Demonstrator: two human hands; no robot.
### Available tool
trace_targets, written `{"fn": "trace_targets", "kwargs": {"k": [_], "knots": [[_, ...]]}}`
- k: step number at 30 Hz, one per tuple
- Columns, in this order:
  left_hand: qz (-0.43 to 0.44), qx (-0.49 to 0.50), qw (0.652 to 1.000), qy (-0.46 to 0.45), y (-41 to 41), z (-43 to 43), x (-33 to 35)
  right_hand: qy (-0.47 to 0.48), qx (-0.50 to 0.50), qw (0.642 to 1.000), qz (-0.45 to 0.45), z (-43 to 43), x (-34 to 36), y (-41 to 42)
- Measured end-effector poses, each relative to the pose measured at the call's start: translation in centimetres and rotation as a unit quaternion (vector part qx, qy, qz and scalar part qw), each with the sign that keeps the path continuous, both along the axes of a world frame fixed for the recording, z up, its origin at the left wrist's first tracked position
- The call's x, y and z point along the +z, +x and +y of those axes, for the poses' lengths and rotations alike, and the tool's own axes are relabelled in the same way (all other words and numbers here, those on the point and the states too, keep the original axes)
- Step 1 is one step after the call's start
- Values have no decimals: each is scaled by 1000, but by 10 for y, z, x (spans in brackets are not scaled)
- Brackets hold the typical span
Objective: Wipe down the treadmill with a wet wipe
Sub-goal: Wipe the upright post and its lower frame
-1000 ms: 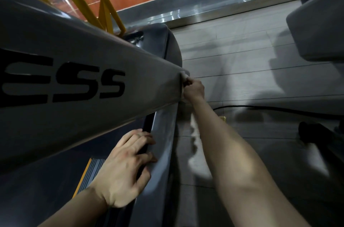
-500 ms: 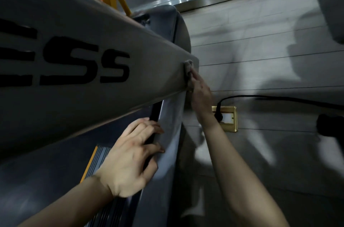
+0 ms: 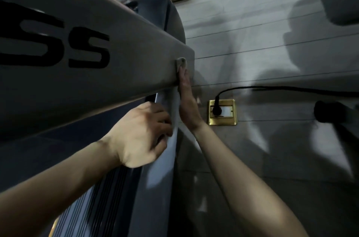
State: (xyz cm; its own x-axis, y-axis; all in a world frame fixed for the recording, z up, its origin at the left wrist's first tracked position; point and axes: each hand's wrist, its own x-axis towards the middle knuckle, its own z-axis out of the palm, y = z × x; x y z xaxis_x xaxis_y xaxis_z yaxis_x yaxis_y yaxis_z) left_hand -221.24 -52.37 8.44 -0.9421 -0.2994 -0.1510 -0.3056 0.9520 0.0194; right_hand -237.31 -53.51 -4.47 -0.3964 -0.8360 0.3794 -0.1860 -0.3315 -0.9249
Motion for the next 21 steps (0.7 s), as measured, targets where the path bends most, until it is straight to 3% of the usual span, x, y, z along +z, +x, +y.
{"fn": "trace_targets", "kwargs": {"k": [2, 4, 6, 8, 11, 13, 15, 17, 18, 21], "knots": [[-2, -2, 1000, -9, 0, -1, -1, -14, 6, 1000, 15, -41, -33, -10], [-3, 2, 1000, -6, 1, -2, -2, 92, 56, 975, -192, -105, -86, -37], [0, 3, 1000, 4, 1, -2, -2, 153, 85, 941, -290, -128, -108, -54], [2, 7, 1000, 8, 1, -4, -1, 118, 89, 958, -246, -89, -92, -44], [0, 10, 1000, 10, 1, -2, -1, 11, -10, 999, -51, -14, -15, -13], [-6, 1, 1000, 8, 0, -1, 0, -68, -40, 996, -28, -30, -23, -19], [-14, -3, 1000, 8, -2, 0, 1, -1, 19, 994, -108, -83, -45, -39], [-23, -4, 1000, 8, -3, 0, 2, 72, 96, 956, -268, -144, -102, -61], [-26, -5, 1000, 8, -3, -1, 2, 101, 108, 938, -315, -143, -92, -67], [-34, 1, 999, 14, -1, -2, 3, 125, 101, 937, -311, -99, -18, -59]]}}
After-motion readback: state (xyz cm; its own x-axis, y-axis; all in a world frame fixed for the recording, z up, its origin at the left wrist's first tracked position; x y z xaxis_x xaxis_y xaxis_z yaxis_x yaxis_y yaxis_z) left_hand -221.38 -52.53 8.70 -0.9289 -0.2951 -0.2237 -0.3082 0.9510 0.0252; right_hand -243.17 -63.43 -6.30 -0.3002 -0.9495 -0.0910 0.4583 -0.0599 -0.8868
